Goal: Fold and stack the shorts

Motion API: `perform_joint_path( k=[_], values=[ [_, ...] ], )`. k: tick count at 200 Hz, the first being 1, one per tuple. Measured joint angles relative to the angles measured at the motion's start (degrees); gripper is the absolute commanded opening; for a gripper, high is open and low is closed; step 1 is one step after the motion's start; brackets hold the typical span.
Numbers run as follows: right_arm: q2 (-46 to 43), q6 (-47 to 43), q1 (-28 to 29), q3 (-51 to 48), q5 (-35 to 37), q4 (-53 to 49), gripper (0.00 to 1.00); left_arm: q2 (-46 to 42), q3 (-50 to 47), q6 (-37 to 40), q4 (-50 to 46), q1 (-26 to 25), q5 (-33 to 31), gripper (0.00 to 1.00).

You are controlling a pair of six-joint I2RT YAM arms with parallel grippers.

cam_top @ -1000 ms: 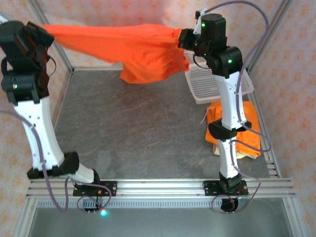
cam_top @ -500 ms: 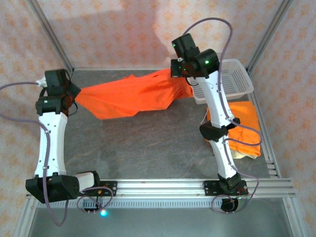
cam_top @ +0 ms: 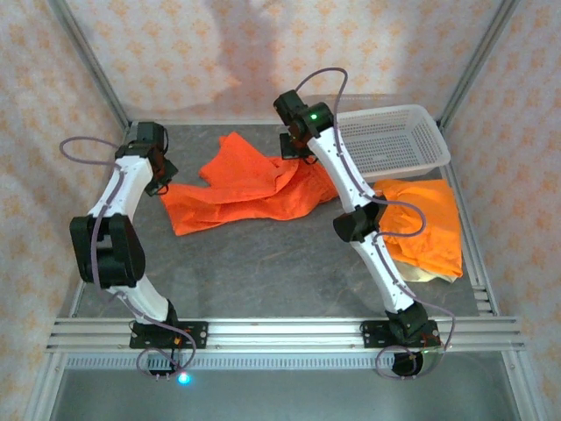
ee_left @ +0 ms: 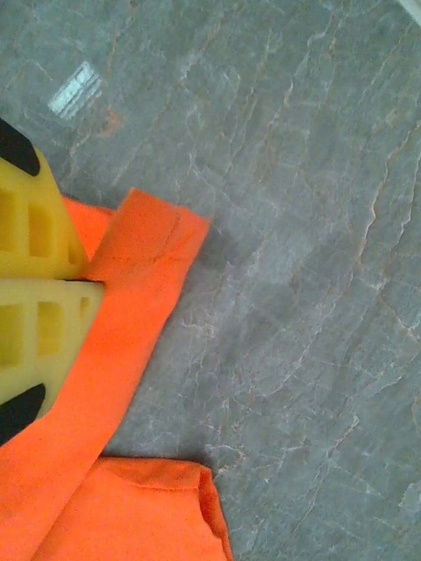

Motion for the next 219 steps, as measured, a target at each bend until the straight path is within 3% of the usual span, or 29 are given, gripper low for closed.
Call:
perform_joint_path(
  k=[25,40,67,84,98,133,157,184,219],
  values=[
    [-0.11,1.9,-2.21,0.0,-4.72,9.31,0.0,6.38,16.2,0.59,-2.49,0.17,0.13,0.0],
    [-0.22,3.78,-4.22,0.0,-7.26,15.96,0.0,11.69,32.98,0.76,-4.7,0.5,0.81,0.0],
    [-3.48,5.38,-7.52,-0.5,-8.22,24.65,0.0,23.28,72.35,1.4,-9.05,1.55,1.27,0.0],
    [-9.03,4.17,-8.46,-0.83,-7.48,27.45,0.0,21.94,82.23,1.42,-8.94,2.12,0.87,0.0],
    [-15.21,2.4,-8.17,-0.9,-6.6,28.65,0.0,14.38,78.16,1.42,-7.41,2.45,0.15,0.0],
    [-32.39,-2.4,-6.56,0.63,-4.24,27.65,0.0,-15.45,46.58,2.14,4.87,2.29,-0.28,0.0],
    [-38.1,-4.98,-5.27,1.7,-4.15,22.4,0.0,-27.69,33.35,3.58,8.2,1.07,0.31,0.0],
    [-35.3,-7.39,-2.99,1.68,-1.36,12.11,0.0,-33.88,19.17,4.07,9.11,1.14,-1.07,0.0],
    [-26.6,-8.72,0.72,-4.2,4.96,1.09,0.0,-34.53,1.22,4.02,6.73,0.48,-3.45,0.0]
  ],
)
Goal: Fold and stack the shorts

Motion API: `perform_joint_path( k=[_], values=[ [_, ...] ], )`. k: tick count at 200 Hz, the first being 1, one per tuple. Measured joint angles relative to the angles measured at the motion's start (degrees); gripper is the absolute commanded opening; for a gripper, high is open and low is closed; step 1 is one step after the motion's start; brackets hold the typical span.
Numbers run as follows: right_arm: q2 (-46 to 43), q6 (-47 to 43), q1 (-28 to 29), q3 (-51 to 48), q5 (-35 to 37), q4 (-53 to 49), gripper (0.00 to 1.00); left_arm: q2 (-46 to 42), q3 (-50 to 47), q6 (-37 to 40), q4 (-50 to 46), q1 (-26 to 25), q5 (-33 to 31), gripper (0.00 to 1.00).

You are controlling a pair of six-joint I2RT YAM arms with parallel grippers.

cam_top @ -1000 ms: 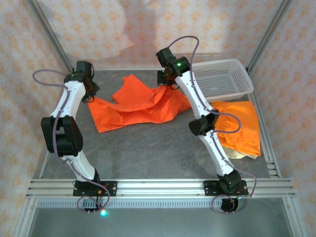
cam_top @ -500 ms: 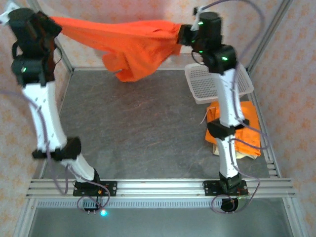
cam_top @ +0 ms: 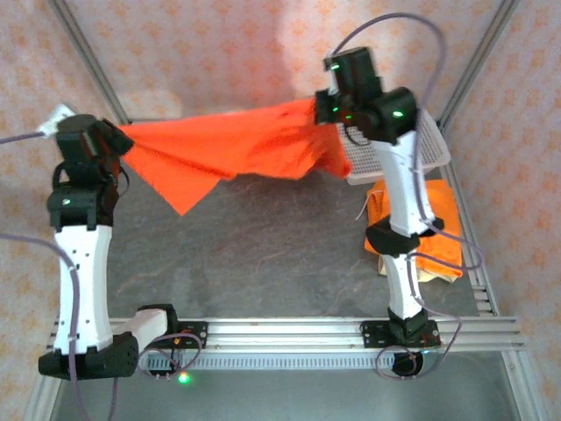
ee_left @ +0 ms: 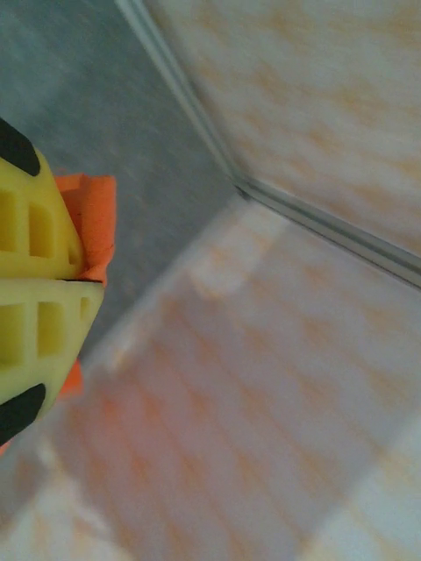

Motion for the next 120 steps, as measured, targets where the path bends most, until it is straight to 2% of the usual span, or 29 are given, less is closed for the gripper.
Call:
perform_joint_path(
  k=[36,59,68,74,92,106,120],
  values=[
    [-0.28,-0.59,2.62,-5.55,1.9,-4.15,0.0,-0.13,-6.14,0.55,-2.99,-0.48,-1.09,0.0],
    [-6.49,-0.57,2.71,-16.24,3.37,-3.43,0.0,-1.25,-6.19,1.07,-2.97,-0.55,-1.14,0.0],
    [-12.72,-0.61,2.86,-28.17,3.87,1.4,0.08,-1.49,-6.19,1.09,-2.95,-0.76,-1.14,0.0],
    [-18.71,-0.48,2.97,-39.5,3.65,6.86,0.14,-1.53,-6.19,1.11,-2.95,-0.81,-1.07,0.0],
    [-37.53,1.16,2.51,-71.63,0.37,24.2,0.17,-1.18,-6.19,1.31,-2.99,-1.07,-0.83,0.0],
    [-48.61,3.96,0.42,-87.06,-3.39,31.67,0.17,-0.63,-6.19,1.42,-3.26,-1.46,-0.5,0.0],
    [-53.37,6.51,-1.79,-94.95,-5.75,36.2,0.16,0.2,-6.19,1.49,-3.74,-1.49,-0.83,0.0]
  ],
)
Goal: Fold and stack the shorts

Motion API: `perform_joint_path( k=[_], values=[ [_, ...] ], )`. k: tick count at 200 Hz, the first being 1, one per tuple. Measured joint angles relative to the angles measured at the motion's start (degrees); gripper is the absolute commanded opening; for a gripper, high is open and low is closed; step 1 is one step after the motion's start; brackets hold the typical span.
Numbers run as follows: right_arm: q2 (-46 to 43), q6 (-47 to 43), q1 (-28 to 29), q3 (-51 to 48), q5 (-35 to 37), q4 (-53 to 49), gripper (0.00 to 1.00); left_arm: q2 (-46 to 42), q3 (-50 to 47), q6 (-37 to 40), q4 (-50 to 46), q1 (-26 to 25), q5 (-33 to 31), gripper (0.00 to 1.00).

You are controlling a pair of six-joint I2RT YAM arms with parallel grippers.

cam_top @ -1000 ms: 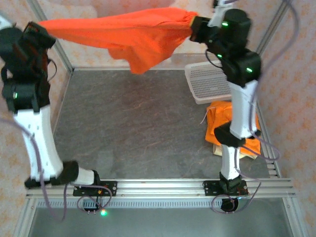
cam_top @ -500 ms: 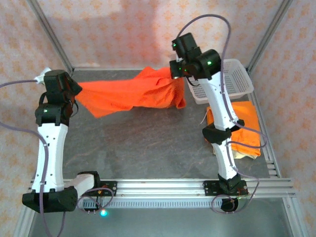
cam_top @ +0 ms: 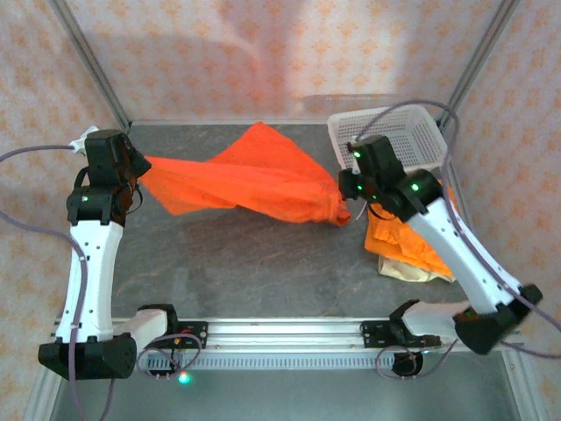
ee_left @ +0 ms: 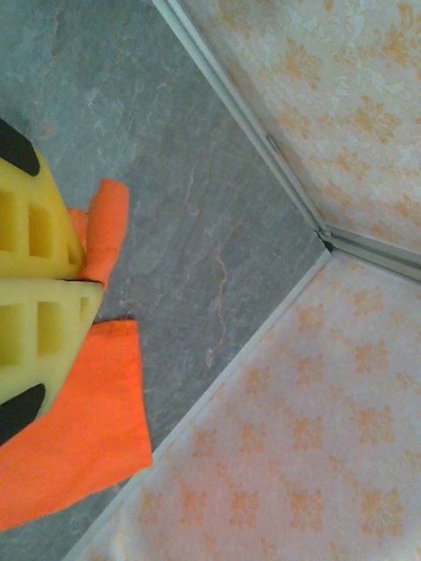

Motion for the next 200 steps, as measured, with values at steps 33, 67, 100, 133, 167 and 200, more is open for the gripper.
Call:
perform_joint_path(
  k=[33,67,100,133,167,200],
  values=[
    [4.42,3.82,0.0,-5.11,-5.27,8.72,0.13,2.1,-1.09,0.92,-1.33,-0.48,-1.25,0.0],
    [16.87,3.65,0.26,-0.07,-7.63,10.34,0.22,9.18,0.42,1.97,-2.91,-0.5,-2.16,0.0],
    [18.4,2.47,1.77,2.62,-7.93,14.84,0.7,13.29,0.74,2.43,-2.67,-0.5,-1.4,0.0],
    [18.05,3.85,4.17,0.57,-8.98,16.9,0.72,12.98,-1.68,2.51,-1.77,-0.5,-1.68,0.0],
    [23.63,9.14,4.79,-5.9,-12.66,19.61,0.73,13.03,-5.64,2.38,-1.44,-0.5,-2.58,0.0],
    [32.28,13.84,6.38,-7.93,-15.98,21.35,0.72,12.98,-6.03,2.38,-1.44,-0.5,-4.7,0.0]
  ],
)
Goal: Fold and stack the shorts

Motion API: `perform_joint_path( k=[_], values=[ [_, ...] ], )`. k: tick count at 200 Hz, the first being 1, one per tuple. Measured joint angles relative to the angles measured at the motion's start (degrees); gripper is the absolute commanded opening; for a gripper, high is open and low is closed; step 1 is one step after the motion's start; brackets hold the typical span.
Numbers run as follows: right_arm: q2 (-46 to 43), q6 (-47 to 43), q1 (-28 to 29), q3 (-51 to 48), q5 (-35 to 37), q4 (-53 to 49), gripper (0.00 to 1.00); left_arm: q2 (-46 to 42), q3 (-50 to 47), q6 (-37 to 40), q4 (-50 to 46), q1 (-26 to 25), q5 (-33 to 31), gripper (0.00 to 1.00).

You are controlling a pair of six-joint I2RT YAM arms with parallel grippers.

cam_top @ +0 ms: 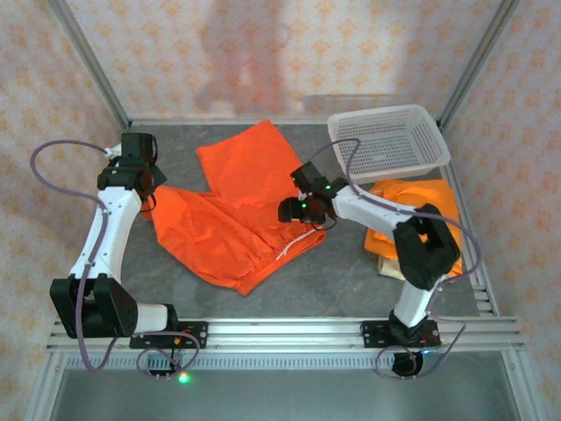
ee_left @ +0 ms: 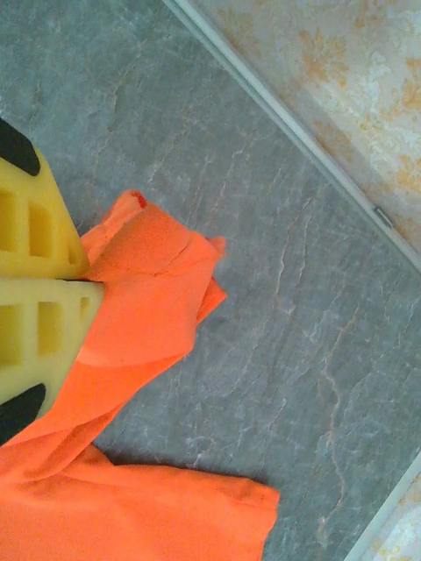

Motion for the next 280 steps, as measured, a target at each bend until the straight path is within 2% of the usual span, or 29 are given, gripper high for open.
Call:
perform_joint_path(
  k=[48,99,135,155,172,187,195,230,255,280],
  values=[
    [11.34,0.76,-1.66,7.63,3.08,-5.53,0.69,-1.84,-3.08,-1.68,-0.17,0.0,-1.73,0.0],
    [19.15,-4.96,-10.51,19.93,6.32,-9.92,0.7,-8.04,-7.58,-3.5,-0.39,0.0,-1.44,0.0],
    [19.45,-8.98,-14.47,20.92,8.22,-10.8,0.72,-10.32,-10.54,-4.33,-0.61,0.0,-0.87,0.0],
    [15.19,-10.47,-14.03,16.59,8.09,-9.11,0.74,-10.43,-11.5,-4.57,-0.79,0.0,-0.55,0.0],
    [7.34,-11.61,-11.93,10.88,8.44,-8.11,0.77,-10.43,-12.26,-4.61,-0.79,0.0,0.04,0.0],
    [-0.59,-13.29,-8.55,7.32,9.55,-7.61,0.9,-10.36,-12.87,-4.61,-0.76,0.0,0.37,0.0],
    [-4.35,-14.4,-6.14,6.36,10.47,-7.43,0.92,-10.34,-13.18,-4.61,-0.79,0.0,0.42,0.0],
    [-11.89,-17.77,7.28,3.85,16.13,-6.58,0.88,-10.1,-13.77,-4.61,-0.72,0.0,0.59,0.0],
    [-10.78,-19.78,16.09,-0.42,18.6,-7.45,0.81,-9.86,-13.77,-4.57,-0.7,0.0,0.57,0.0],
    [-7.48,-20.96,21.42,-1.95,19.85,-9.46,0.77,-9.03,-13.75,-4.57,-0.63,0.0,0.57,0.0]
  ],
)
